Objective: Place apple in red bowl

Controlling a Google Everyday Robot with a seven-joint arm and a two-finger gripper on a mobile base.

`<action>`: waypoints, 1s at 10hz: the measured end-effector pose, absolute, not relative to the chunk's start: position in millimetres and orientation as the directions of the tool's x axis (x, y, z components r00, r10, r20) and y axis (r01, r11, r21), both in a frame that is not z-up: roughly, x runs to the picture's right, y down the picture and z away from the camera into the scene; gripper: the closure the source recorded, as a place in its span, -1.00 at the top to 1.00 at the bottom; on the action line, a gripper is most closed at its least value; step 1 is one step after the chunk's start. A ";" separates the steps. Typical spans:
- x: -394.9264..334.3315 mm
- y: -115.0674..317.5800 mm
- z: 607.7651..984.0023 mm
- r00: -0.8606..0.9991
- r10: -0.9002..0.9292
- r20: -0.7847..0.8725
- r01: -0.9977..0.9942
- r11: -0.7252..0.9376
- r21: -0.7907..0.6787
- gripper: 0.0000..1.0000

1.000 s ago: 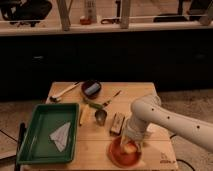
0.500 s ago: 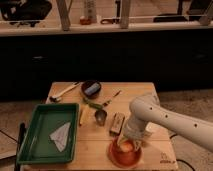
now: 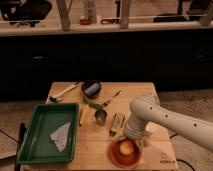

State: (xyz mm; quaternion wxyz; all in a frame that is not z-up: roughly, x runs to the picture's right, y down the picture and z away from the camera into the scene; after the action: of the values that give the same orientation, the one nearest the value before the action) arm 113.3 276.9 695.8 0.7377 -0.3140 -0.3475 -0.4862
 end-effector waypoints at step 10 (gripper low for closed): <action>121.9 268.2 694.6 0.303 -0.498 0.813 0.931 0.337 -0.140 0.60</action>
State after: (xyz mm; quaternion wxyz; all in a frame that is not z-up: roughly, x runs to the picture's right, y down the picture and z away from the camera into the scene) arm 121.9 268.2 694.6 0.7425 -0.3163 -0.3426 -0.4810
